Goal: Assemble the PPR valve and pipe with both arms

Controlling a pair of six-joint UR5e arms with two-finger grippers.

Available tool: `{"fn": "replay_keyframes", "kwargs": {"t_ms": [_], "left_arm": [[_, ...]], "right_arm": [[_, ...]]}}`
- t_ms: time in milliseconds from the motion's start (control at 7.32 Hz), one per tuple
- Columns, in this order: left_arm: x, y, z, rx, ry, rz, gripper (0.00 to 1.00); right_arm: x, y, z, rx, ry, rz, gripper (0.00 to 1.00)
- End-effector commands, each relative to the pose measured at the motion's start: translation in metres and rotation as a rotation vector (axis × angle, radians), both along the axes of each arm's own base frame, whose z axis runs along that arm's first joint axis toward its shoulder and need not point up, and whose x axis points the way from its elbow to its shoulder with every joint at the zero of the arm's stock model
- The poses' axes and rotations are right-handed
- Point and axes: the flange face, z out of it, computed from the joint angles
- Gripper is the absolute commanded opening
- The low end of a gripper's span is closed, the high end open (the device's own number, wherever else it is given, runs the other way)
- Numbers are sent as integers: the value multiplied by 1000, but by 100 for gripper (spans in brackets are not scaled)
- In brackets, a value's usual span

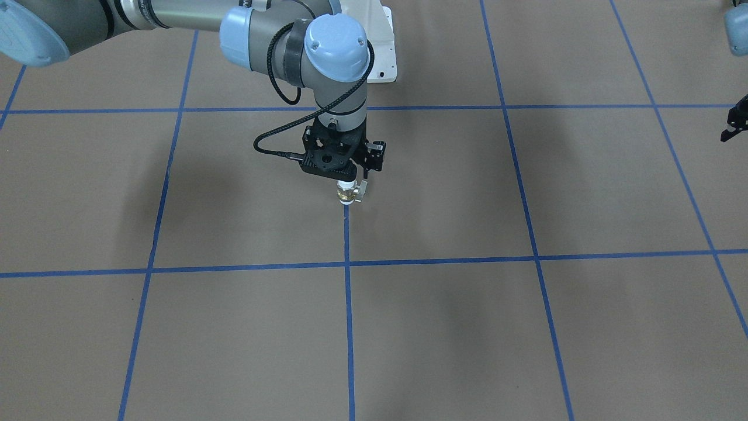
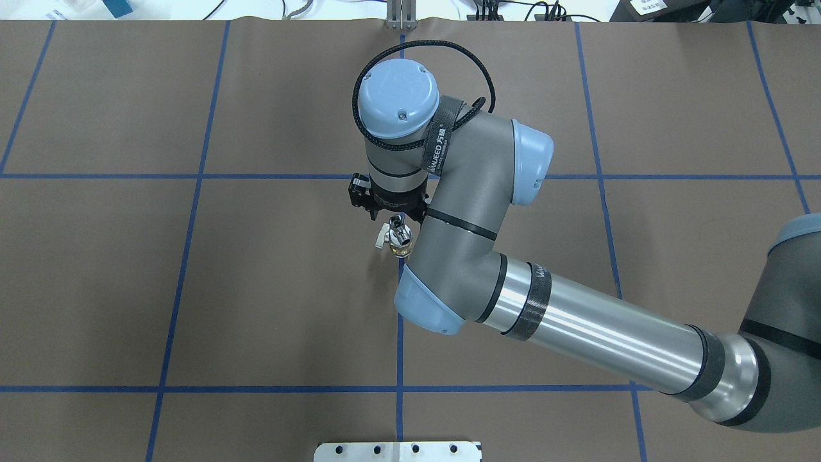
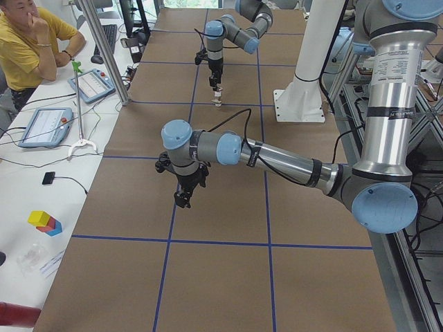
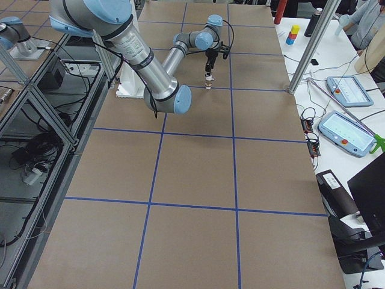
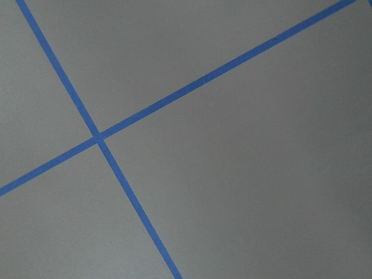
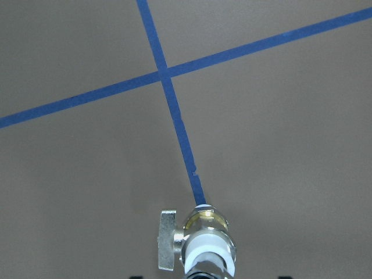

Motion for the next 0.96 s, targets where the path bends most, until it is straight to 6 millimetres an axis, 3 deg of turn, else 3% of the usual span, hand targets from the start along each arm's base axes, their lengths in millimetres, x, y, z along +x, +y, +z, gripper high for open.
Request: {"fn": "replay_keyframes", "kwargs": {"t_ms": [0,137,273,410,820], "left_arm": [[-3,7,14,-37,-5,-12,100],[-17,10,19,-59,-8,-52,100],[-50,11,29,-79,-8,-119,100],[-84,15,36,-89,-7,-183,100],[-114,25,54,-155,-9,-271,100]], "right_arm": [[29,-21,-13,19,-27,34,99],[58,-44,-16,28,-39,59,99],[90,-70,-9,39,-43,59,99],[132,-91,13,60,-48,49,99],[271,-107,147,223,36,-81,99]]}}
